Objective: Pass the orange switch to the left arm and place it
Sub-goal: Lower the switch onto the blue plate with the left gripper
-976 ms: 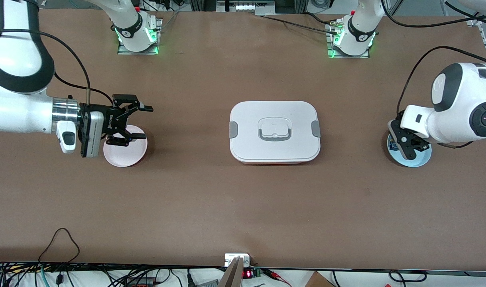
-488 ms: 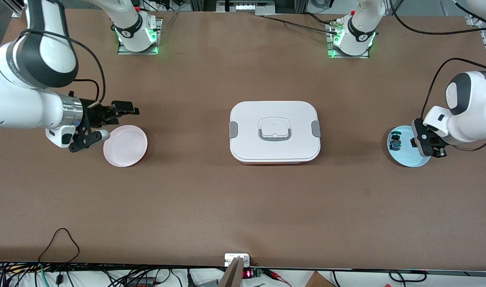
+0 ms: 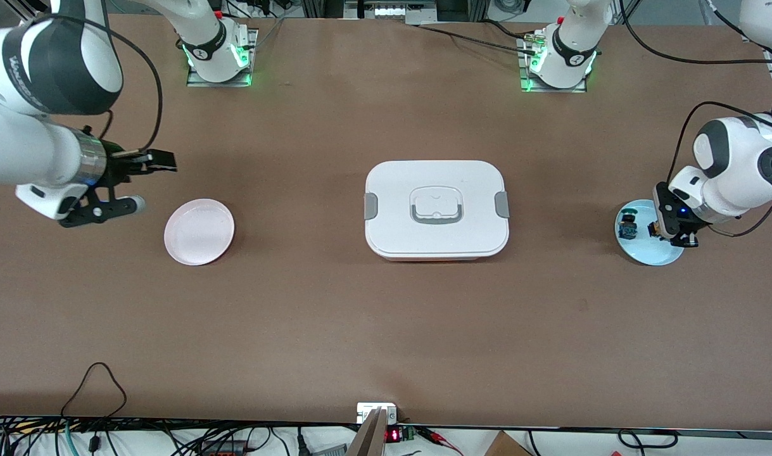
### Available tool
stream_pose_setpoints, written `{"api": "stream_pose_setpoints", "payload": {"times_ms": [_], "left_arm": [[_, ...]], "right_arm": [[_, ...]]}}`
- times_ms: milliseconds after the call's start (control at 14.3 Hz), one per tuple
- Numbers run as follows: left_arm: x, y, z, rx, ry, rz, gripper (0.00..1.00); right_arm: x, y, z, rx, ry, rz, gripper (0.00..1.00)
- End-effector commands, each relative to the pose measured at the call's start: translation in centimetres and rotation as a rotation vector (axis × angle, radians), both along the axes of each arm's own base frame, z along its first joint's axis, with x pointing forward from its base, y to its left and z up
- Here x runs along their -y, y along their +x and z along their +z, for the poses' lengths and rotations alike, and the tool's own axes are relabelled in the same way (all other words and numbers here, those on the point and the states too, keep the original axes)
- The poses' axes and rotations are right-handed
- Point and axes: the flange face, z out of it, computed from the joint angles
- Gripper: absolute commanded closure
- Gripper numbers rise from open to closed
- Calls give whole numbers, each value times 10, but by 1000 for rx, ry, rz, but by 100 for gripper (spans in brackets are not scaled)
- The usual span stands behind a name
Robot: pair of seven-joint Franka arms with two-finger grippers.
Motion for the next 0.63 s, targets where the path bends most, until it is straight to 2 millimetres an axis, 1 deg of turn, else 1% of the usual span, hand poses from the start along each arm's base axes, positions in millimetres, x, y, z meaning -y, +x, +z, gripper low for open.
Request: {"api": "stream_pose_setpoints", "payload": {"times_ms": [0,139,209,279,348,418,488,558], "left_arm": [[-20,-2,-26,24,-13,-52,73],[-21,-4,-29,19,-16,-50,73],[-21,-5,-36,9,-24,-49,70],[-24,-7,-40,3,-29,-41,70],[-28,-9,-41,2,-30,-33,69],[-28,-9,-41,2,-29,-34,56],[-29,-8,-40,2,-29,-33,1],[-28,-7,-37,3,-27,-30,0]], "right_arm": [[23,5,26,78,-40,-5,0],[38,11,27,116,-36,-70,0],[45,12,25,117,-29,-149,0],[51,12,26,124,-24,-219,0],[51,8,30,123,-13,-240,0],[57,4,29,114,-6,-240,0],[63,-1,29,109,-7,-246,0],[66,-1,25,94,-12,-249,0]]}}
